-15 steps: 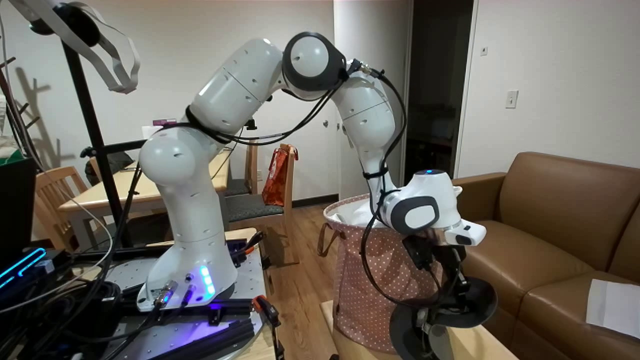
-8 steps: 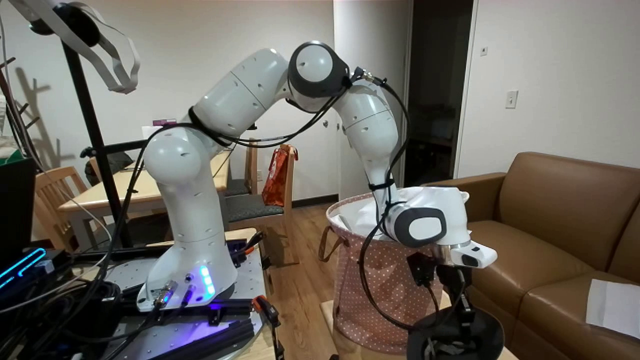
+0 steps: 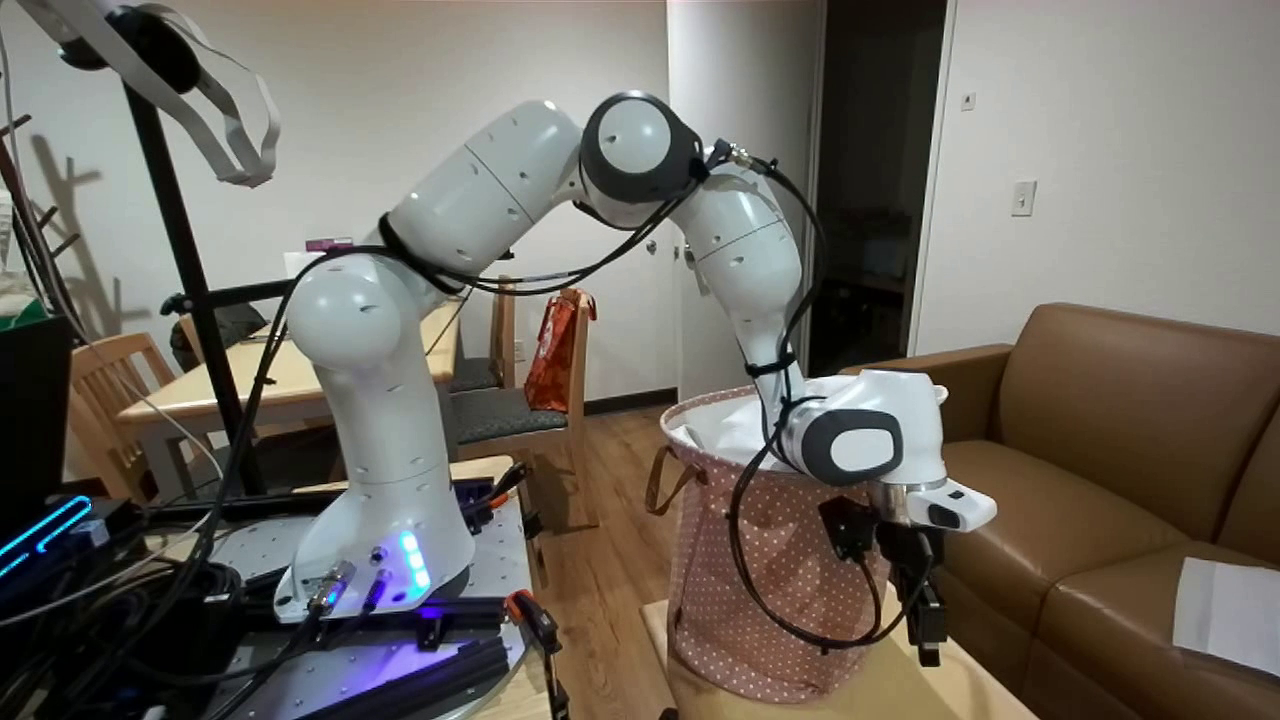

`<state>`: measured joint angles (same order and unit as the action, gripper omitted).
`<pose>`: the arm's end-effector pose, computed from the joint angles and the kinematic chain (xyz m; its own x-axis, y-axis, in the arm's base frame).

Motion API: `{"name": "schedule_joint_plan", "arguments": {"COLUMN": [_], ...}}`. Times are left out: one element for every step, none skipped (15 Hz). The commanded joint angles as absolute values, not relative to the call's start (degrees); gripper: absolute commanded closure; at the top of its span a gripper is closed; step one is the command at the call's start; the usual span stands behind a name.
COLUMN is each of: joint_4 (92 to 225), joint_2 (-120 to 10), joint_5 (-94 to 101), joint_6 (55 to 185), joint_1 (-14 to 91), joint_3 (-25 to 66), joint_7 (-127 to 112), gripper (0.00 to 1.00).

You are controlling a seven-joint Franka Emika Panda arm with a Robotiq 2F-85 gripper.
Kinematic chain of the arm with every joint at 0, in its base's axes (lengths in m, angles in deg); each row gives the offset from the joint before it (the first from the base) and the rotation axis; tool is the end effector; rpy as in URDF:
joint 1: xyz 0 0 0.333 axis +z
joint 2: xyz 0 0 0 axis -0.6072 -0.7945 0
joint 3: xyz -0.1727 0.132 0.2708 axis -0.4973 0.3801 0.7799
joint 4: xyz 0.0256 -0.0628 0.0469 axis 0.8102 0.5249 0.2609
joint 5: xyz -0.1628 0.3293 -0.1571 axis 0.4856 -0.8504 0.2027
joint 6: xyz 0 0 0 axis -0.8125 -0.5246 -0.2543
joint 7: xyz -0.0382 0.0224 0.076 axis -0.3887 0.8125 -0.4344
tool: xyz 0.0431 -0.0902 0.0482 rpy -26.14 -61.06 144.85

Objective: Remove the green hat from the basket and put it on the table

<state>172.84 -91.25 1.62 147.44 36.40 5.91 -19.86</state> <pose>0.6105 -0.2091 0.0615 0.8810 -0.4518 0.1402 -0.4729 -0.8503 0.2311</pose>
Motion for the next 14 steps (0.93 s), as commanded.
{"name": "schedule_joint_plan", "arguments": {"joint_4": [171.22,170.86,170.38,169.59,168.61,167.86,166.68,165.76,164.89,164.06,163.35,162.65,162.33,162.46], "joint_2": [-87.72,-86.75,-85.39,-84.48,-83.52,-82.37,-81.15,-80.18,-78.62,-76.98,-75.47,-74.13,-72.71,-71.24], "joint_5": [-2.86,-3.33,-2.90,-1.72,-0.82,-0.02,-0.38,-0.80,-0.95,-1.32,-1.83,-2.61,-3.89,-4.88], "joint_6": [146.35,146.36,145.61,144.67,142.87,141.46,138.74,137.21,134.70,132.23,130.82,129.51,128.94,128.27], "joint_1": [30.11,28.90,28.01,27.94,27.73,26.51,24.04,22.61,20.92,19.27,17.78,16.57,15.52,14.90], "joint_3": [13.58,14.99,15.63,15.00,14.23,14.53,16.17,16.87,17.85,19.07,20.56,22.12,24.06,25.59], "joint_7": [-15.77,-14.71,-13.01,-11.73,-10.59,-7.66,-3.93,-1.25,2.36,5.94,9.79,13.14,16.18,18.77], "gripper": [0.27,0.22,0.14,0.08,0.02,0.01,0.00,0.00,0.00,0.00,0.00,0.00,0.00,0.00]}}
